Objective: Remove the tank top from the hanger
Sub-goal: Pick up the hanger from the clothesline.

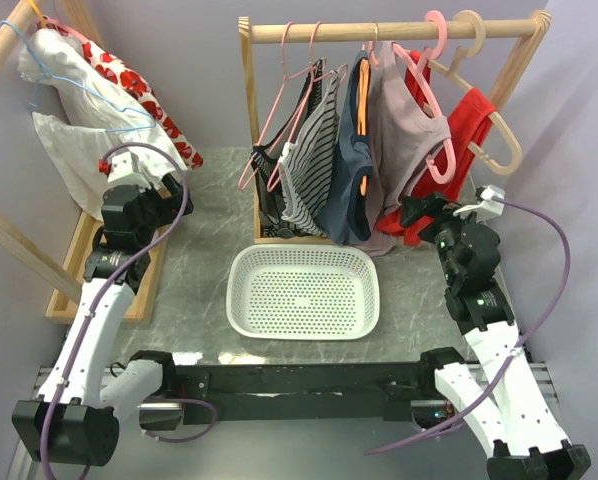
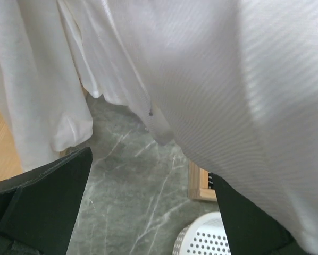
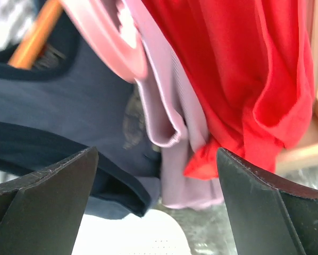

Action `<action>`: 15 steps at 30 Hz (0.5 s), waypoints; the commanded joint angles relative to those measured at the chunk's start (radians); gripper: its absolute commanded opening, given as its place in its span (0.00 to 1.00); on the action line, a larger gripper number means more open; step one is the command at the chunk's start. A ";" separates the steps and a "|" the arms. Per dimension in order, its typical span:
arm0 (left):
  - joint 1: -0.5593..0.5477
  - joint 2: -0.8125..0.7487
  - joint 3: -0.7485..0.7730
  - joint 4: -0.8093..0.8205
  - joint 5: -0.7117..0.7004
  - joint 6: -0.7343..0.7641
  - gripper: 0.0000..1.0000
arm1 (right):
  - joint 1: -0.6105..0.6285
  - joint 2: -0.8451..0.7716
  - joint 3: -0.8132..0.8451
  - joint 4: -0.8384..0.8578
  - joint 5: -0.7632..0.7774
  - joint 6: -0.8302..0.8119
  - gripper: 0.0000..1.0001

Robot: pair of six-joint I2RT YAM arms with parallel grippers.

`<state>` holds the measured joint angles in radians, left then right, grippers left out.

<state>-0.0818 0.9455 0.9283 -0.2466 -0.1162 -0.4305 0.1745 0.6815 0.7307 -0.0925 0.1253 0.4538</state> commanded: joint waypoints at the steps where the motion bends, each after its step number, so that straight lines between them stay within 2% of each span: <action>1: -0.003 -0.027 0.090 -0.016 0.062 -0.001 0.99 | 0.003 0.019 0.068 -0.045 0.000 0.029 1.00; 2: -0.003 -0.043 0.089 -0.008 0.091 0.001 0.99 | -0.010 0.033 0.078 -0.070 0.032 0.133 1.00; 3: -0.003 -0.051 0.087 0.006 0.158 0.013 0.99 | -0.032 0.068 0.116 -0.148 0.031 0.166 1.00; 6: -0.003 -0.067 0.095 0.036 0.326 0.050 0.99 | -0.066 0.099 0.134 -0.130 -0.073 0.181 1.00; 10: -0.003 -0.039 0.148 0.009 0.476 0.102 0.99 | -0.064 0.099 0.137 -0.102 -0.044 0.180 1.00; 14: -0.003 0.031 0.213 -0.017 0.481 0.078 0.99 | -0.064 0.079 0.165 -0.118 -0.035 0.125 1.00; 15: -0.003 0.042 0.216 -0.008 0.451 0.020 1.00 | -0.064 0.072 0.168 -0.128 -0.030 0.122 1.00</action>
<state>-0.0830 0.9440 1.0863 -0.2726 0.2790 -0.3710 0.1131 0.7883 0.8368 -0.2173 0.0872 0.6052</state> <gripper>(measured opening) 0.995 0.997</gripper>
